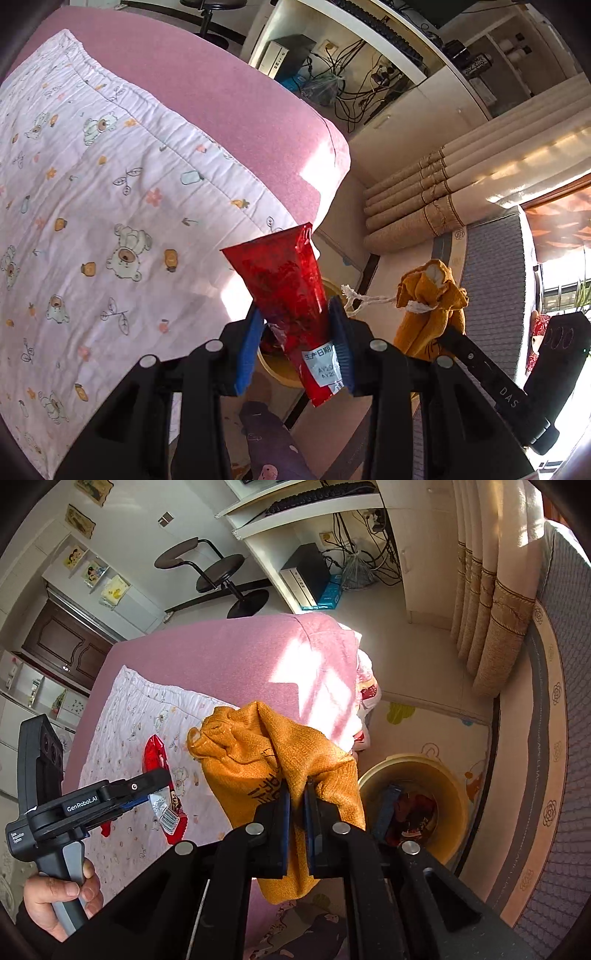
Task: Collect trash
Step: 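Carry the tube and orange bag over the yellow bin and open both tools, then move both open tools back over the red cloth and grey sock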
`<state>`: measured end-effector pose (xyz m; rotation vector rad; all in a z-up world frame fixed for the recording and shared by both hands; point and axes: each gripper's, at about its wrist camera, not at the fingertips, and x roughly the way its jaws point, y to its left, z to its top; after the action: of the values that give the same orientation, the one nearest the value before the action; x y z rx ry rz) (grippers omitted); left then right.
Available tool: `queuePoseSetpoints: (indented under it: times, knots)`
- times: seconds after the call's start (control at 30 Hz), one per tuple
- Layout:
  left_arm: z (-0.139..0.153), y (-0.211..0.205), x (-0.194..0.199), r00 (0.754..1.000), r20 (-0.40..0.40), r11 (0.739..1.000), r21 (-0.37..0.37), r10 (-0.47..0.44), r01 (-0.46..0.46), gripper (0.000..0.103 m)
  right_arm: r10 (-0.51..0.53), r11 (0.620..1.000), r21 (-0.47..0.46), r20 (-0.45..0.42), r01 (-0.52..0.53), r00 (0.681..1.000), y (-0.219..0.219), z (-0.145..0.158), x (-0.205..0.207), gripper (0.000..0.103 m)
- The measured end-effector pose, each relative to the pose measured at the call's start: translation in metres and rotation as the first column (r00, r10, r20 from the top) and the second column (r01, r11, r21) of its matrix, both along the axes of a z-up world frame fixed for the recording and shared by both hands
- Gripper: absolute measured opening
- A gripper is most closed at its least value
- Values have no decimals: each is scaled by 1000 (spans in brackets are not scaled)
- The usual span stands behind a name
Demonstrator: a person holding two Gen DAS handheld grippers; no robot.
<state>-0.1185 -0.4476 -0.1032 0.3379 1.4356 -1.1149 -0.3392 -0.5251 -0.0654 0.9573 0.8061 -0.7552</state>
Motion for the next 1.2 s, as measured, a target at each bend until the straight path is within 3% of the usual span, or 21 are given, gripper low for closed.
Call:
queuePoseSetpoints:
  times: [0.3,0.5,0.57,0.67,0.77,1.2]
  knots:
    - [-43,-53,-100,986,-36,983,81,-164,167,37,-140,987,80,-37,142,990,-16,-33,-99,7]
    - [-64,-66,-135,972,-52,965,114,-230,234,38,-168,977,124,-47,172,985,-18,-55,-125,9]
    - [-70,-68,-141,968,-65,960,130,-241,248,40,-171,976,133,-44,175,984,-19,-58,-129,13]
    - [-78,-71,-147,965,-51,953,154,-257,262,68,-186,970,147,-51,191,981,-21,-64,-134,20]
    - [-81,-70,-149,964,-34,948,174,-264,266,76,-193,964,176,-46,198,980,-23,-69,-135,28]
    - [-74,-62,-123,980,-48,968,154,-191,196,77,-124,984,127,-10,124,992,-30,-54,-106,28]
